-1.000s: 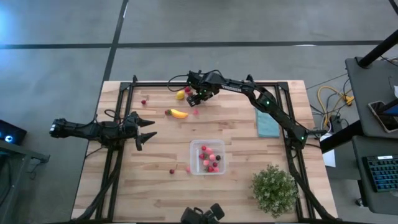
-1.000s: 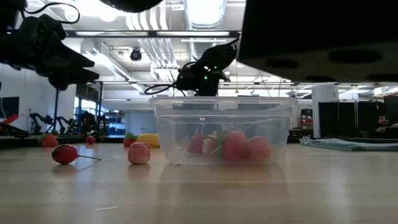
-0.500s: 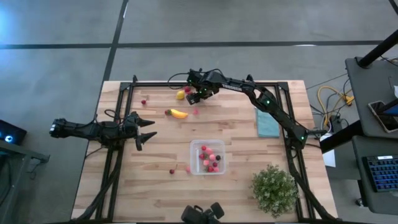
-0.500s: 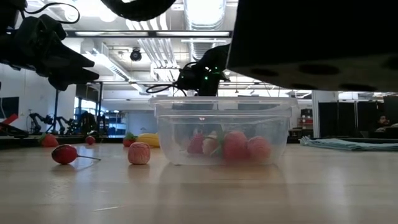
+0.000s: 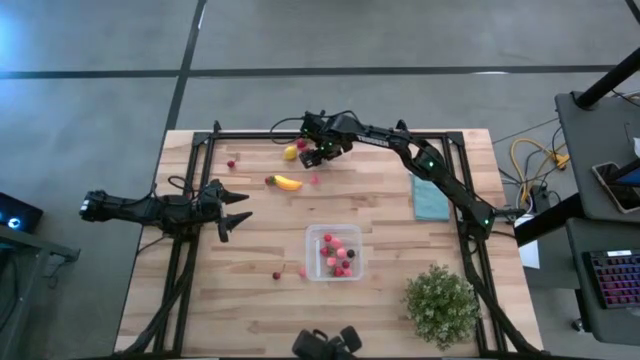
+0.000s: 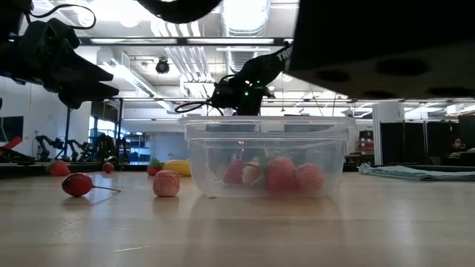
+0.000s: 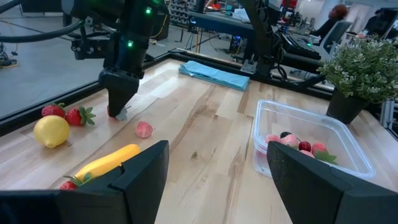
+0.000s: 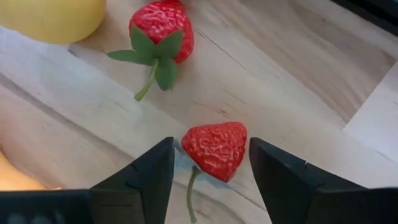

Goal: Pick and placing Produce into tupperware
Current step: Put the red strawberry into the transparent bin

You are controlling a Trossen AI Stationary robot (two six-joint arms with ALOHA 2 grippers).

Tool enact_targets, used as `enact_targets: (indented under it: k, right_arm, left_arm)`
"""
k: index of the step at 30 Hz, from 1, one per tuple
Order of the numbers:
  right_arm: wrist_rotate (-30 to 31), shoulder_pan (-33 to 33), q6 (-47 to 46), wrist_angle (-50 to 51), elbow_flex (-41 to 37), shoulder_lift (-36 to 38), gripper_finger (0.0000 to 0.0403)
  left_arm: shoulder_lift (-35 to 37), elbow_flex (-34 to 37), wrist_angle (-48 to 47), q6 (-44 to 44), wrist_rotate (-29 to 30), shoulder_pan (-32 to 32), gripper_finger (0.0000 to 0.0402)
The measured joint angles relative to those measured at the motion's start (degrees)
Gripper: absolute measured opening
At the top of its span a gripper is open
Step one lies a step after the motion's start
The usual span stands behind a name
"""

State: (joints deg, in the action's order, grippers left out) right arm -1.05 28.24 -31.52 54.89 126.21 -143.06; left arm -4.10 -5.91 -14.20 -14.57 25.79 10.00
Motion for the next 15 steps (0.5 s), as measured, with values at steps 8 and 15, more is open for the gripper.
enact_targets:
  k: [8, 15]
  right_arm:
    - [-1.0, 0.7, -1.6, 1.0, 0.0, 0.2, 0.0171]
    - [-2.3, 1.1, -1.7, 1.0, 0.0, 0.2, 0.0156]
  left_arm:
    - [0.0, 0.0, 0.0, 0.0, 0.0, 0.0, 0.0258]
    - [0.0, 0.0, 0.0, 0.0, 0.0, 0.0, 0.0258]
